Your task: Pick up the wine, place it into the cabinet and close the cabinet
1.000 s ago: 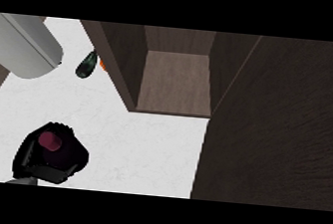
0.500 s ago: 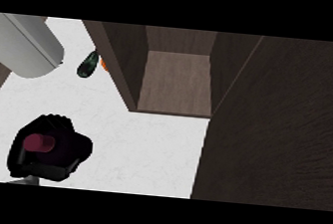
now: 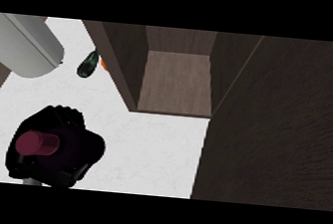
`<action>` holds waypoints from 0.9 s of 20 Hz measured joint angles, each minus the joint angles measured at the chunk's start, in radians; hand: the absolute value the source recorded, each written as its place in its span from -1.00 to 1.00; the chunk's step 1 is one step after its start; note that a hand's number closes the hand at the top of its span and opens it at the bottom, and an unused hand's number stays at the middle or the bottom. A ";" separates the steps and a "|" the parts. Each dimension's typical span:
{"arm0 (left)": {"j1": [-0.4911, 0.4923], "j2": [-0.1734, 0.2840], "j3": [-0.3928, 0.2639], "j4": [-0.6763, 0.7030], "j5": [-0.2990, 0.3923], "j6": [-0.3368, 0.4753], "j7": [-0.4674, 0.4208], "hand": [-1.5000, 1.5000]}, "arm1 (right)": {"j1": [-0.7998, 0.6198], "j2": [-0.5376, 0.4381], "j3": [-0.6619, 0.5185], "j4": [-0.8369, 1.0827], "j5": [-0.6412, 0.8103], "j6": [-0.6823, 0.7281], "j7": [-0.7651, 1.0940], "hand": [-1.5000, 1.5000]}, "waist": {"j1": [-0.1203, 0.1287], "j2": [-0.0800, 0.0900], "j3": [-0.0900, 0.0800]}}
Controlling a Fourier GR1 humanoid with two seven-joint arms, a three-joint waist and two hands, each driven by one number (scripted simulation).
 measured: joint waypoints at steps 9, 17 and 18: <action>-0.090 -0.031 -0.204 -0.146 -0.040 0.190 0.206 1.00 | 0.011 -0.002 -0.019 -0.006 -0.009 0.014 0.002 -1.00 | -0.007 0.001 0.000; -0.251 -0.034 -0.399 -0.149 -0.035 0.449 0.307 1.00 | 0.035 0.014 -0.005 -0.006 -0.010 0.022 -0.016 -1.00 | -0.011 0.001 0.000; -0.273 -0.034 -0.413 -0.147 -0.036 0.477 0.325 1.00 | 0.024 0.007 -0.024 -0.004 -0.016 0.026 -0.012 -1.00 | -0.010 0.001 0.000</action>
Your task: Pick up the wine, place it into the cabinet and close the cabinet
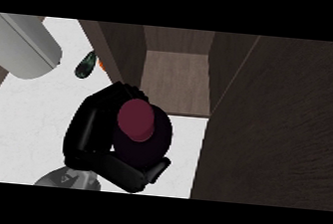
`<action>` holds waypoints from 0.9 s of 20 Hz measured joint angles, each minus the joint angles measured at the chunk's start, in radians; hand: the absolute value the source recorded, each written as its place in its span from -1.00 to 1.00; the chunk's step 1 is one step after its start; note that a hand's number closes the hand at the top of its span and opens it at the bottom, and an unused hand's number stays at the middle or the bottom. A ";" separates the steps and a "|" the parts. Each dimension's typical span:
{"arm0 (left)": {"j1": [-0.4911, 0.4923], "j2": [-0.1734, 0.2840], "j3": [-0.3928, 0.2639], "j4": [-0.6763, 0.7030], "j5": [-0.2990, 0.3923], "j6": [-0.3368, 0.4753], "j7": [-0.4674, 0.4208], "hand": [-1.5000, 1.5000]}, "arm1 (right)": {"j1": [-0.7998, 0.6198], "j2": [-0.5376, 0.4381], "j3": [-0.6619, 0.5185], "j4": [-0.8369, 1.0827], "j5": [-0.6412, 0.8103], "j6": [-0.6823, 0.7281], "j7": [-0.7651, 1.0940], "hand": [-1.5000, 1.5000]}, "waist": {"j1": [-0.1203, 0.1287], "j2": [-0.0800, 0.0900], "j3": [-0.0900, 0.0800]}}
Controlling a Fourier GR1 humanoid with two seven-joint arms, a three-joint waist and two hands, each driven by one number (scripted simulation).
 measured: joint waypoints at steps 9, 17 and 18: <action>-0.195 0.000 -0.101 0.103 -0.029 0.236 0.042 1.00 | -0.005 0.000 0.003 -0.008 -0.007 0.002 0.024 -1.00 | -0.002 0.000 0.000; -0.310 0.000 -0.089 0.199 -0.043 0.308 0.055 1.00 | -0.006 -0.008 -0.011 -0.012 -0.011 0.013 0.027 -1.00 | -0.002 0.000 0.000; -0.318 0.000 -0.086 0.208 -0.045 0.312 0.053 1.00 | -0.016 -0.007 -0.010 -0.011 -0.010 0.008 0.035 -1.00 | -0.001 0.000 0.000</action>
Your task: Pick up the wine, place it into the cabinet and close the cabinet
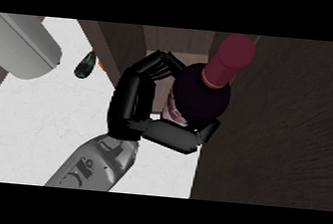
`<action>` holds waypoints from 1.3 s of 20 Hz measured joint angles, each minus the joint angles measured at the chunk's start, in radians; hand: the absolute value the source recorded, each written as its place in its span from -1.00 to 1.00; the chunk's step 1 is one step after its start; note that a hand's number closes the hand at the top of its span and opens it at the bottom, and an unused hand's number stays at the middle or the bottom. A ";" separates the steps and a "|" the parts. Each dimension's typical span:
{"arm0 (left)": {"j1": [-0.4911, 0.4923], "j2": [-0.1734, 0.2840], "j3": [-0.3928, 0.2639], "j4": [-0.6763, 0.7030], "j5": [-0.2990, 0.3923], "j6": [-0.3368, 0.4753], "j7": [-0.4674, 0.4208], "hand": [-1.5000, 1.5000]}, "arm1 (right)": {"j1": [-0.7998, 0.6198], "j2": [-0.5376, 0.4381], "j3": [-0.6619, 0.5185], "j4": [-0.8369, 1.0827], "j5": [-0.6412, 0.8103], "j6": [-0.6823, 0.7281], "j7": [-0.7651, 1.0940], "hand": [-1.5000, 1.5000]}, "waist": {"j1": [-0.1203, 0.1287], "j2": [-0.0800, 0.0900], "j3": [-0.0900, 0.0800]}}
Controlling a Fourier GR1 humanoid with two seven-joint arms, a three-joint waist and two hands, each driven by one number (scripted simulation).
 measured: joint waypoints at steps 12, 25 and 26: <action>-0.012 0.000 -0.035 0.181 0.160 0.075 -0.220 1.00 | -0.012 -0.002 0.002 0.000 0.006 0.000 0.005 -1.00 | -0.004 0.002 0.000; -0.014 0.001 -0.043 0.411 0.193 0.077 -0.417 1.00 | 0.013 -0.003 -0.014 -0.002 0.006 0.014 -0.015 -1.00 | -0.004 0.002 0.000; -0.016 0.001 -0.040 0.427 0.195 0.073 -0.431 1.00 | -0.003 -0.002 -0.012 -0.001 0.006 0.005 -0.001 -1.00 | -0.003 0.002 0.000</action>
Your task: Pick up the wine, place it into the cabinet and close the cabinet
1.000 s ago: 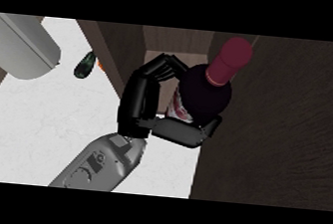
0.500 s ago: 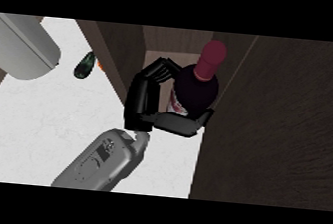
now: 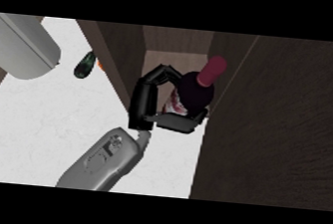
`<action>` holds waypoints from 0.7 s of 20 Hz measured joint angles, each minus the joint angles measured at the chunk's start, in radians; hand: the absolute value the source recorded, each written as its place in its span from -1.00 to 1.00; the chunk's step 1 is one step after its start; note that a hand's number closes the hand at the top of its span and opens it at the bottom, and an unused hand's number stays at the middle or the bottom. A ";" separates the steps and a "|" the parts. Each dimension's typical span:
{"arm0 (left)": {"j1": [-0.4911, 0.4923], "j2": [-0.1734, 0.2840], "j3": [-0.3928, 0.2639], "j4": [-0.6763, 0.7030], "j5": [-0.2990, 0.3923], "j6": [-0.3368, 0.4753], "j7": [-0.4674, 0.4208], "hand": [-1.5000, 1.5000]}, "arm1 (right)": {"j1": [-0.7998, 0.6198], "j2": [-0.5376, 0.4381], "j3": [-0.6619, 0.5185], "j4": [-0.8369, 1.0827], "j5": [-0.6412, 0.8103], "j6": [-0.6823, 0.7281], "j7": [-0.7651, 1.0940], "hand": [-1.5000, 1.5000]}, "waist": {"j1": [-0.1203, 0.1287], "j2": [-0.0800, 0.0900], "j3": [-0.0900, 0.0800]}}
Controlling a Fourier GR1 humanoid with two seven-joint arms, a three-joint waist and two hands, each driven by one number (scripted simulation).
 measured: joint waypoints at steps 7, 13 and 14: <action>-0.006 -0.001 0.041 0.079 0.019 -0.021 -0.079 1.00 | 0.002 0.011 0.019 -0.002 0.001 -0.003 0.001 -1.00 | 0.002 -0.001 0.000; -0.050 0.004 0.117 0.184 0.062 -0.074 -0.155 1.00 | 0.018 0.009 0.012 -0.002 -0.001 0.008 -0.008 -1.00 | 0.000 0.000 0.000; -0.056 0.004 0.129 0.188 0.062 -0.080 -0.150 1.00 | 0.024 0.010 0.012 -0.005 -0.002 0.010 -0.010 -1.00 | 0.000 0.000 0.000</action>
